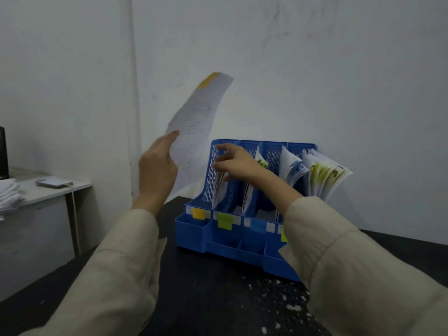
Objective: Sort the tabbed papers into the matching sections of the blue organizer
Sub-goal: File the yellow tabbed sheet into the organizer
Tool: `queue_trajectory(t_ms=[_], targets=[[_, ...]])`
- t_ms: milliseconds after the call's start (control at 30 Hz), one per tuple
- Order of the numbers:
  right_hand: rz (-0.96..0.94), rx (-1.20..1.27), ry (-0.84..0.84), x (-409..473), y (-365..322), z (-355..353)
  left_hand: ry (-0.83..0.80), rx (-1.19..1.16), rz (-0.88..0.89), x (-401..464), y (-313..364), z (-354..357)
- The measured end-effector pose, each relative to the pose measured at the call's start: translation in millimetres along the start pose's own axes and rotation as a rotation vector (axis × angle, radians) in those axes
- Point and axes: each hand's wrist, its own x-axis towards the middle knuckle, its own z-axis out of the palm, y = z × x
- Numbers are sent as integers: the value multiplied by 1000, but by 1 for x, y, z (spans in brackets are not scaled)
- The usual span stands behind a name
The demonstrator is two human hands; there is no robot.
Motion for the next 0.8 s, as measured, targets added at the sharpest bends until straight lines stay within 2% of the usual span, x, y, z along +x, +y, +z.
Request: queue_trajectory(t_ms=[100,300,533,633,733,800], targets=[[-80,-93,59,3,0,-4,-119,-93,31,-13,7,30],[-242,-436,75,5,8,-7,-485,-313,-36,-55,-9,82],[-379,-806,222,4,13,-6,-642,-392,-39,-74,-20,103],[-438,-912,245,3,16,-7,-604,-324,-115,-67,-10,104],[-537,-952,315,3,14,-10,-385,-362,-107,-59,5,95],[-592,-959,382,5,13,-13,-303,-372,-84,-56,7,93]])
